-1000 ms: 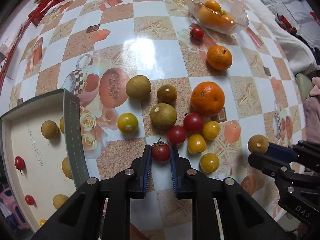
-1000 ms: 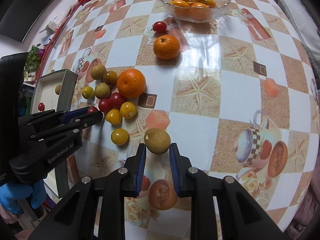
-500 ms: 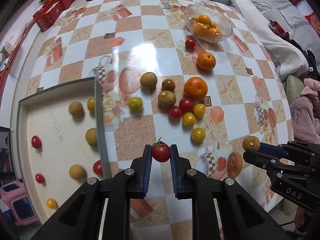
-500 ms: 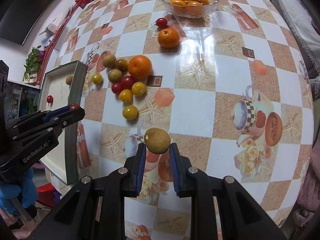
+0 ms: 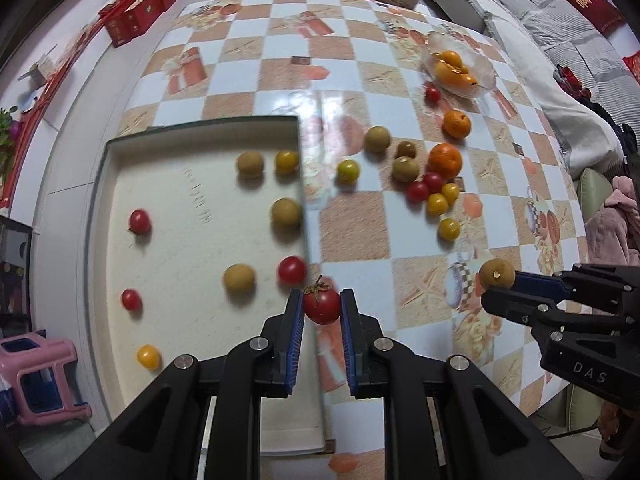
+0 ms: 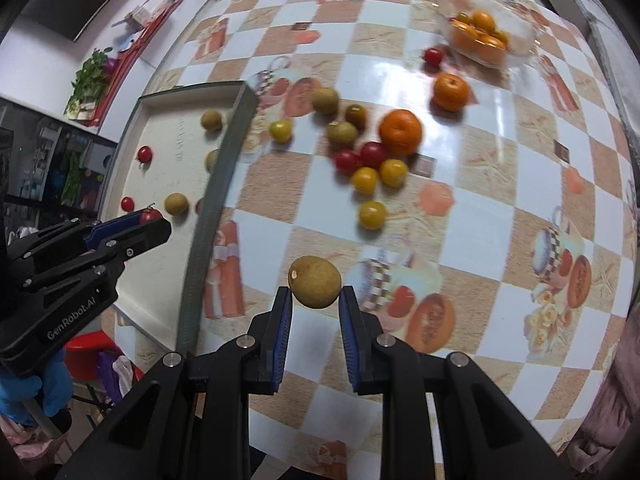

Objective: Organize fruits
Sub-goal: 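Carry the cherry tomato and brown fruit over the white tray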

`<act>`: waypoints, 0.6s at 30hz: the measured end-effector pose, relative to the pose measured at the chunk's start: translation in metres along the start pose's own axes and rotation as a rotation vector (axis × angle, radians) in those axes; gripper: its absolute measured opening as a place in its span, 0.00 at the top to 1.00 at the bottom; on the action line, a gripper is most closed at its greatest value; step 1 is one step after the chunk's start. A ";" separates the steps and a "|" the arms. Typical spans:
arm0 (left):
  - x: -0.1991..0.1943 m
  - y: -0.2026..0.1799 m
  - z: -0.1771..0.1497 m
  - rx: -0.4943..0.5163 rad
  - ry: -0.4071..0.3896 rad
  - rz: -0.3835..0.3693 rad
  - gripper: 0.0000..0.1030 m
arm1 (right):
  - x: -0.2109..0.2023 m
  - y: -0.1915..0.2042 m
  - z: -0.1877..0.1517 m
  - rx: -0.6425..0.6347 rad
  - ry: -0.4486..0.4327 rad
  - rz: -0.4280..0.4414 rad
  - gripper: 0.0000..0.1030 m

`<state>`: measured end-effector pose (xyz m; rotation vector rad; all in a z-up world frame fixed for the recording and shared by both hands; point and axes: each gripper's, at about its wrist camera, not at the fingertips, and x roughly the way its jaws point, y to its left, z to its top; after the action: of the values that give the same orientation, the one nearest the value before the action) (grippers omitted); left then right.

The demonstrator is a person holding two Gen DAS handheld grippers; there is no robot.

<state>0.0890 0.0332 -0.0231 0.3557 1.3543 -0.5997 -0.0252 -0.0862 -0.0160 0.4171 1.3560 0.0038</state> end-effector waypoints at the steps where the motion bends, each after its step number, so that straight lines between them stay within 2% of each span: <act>1: -0.001 0.007 -0.004 -0.006 0.002 0.004 0.81 | 0.001 0.006 0.001 -0.010 0.002 0.001 0.75; 12: 0.021 0.075 -0.048 -0.097 0.076 0.064 0.81 | 0.033 0.074 0.022 -0.130 0.060 0.027 0.75; 18: 0.038 0.095 -0.065 -0.131 0.108 0.076 0.81 | 0.060 0.106 0.035 -0.185 0.103 0.042 0.75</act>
<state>0.0966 0.1387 -0.0820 0.3362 1.4692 -0.4312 0.0462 0.0166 -0.0363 0.2921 1.4347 0.1860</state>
